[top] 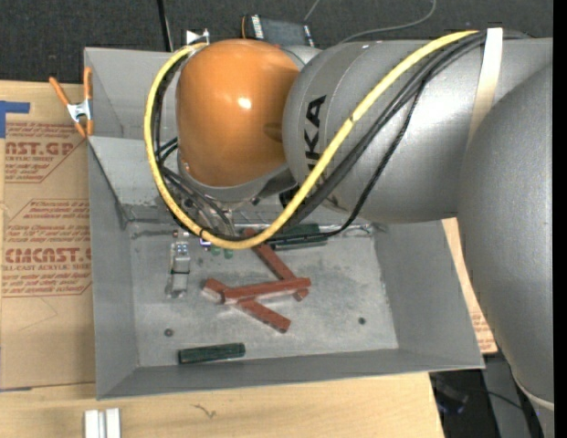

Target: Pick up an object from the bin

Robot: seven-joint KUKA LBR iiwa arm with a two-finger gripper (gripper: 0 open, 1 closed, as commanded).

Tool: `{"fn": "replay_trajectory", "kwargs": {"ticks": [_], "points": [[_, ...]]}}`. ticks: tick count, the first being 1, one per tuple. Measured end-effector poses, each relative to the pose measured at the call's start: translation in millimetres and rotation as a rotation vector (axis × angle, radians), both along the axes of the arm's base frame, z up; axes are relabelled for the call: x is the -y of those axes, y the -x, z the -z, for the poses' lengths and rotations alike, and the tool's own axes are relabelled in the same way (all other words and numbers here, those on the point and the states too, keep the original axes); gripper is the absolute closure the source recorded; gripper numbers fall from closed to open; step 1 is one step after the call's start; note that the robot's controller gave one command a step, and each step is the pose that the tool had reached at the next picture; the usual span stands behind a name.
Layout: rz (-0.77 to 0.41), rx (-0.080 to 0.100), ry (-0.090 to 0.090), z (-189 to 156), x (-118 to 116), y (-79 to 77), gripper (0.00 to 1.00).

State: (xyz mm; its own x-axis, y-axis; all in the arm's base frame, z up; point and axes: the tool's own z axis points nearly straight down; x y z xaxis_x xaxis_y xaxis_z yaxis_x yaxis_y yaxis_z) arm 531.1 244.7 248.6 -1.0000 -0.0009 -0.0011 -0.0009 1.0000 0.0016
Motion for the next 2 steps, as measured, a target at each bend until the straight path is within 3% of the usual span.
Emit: {"fn": "replay_trajectory", "kwargs": {"ticks": [1, 2], "points": [[-0.182, -0.008, 0.004, 100.3, 85.7, 33.8, 0.00], [-0.101, -0.005, 0.003, 167.2, 126.1, -0.6, 0.00]]}}
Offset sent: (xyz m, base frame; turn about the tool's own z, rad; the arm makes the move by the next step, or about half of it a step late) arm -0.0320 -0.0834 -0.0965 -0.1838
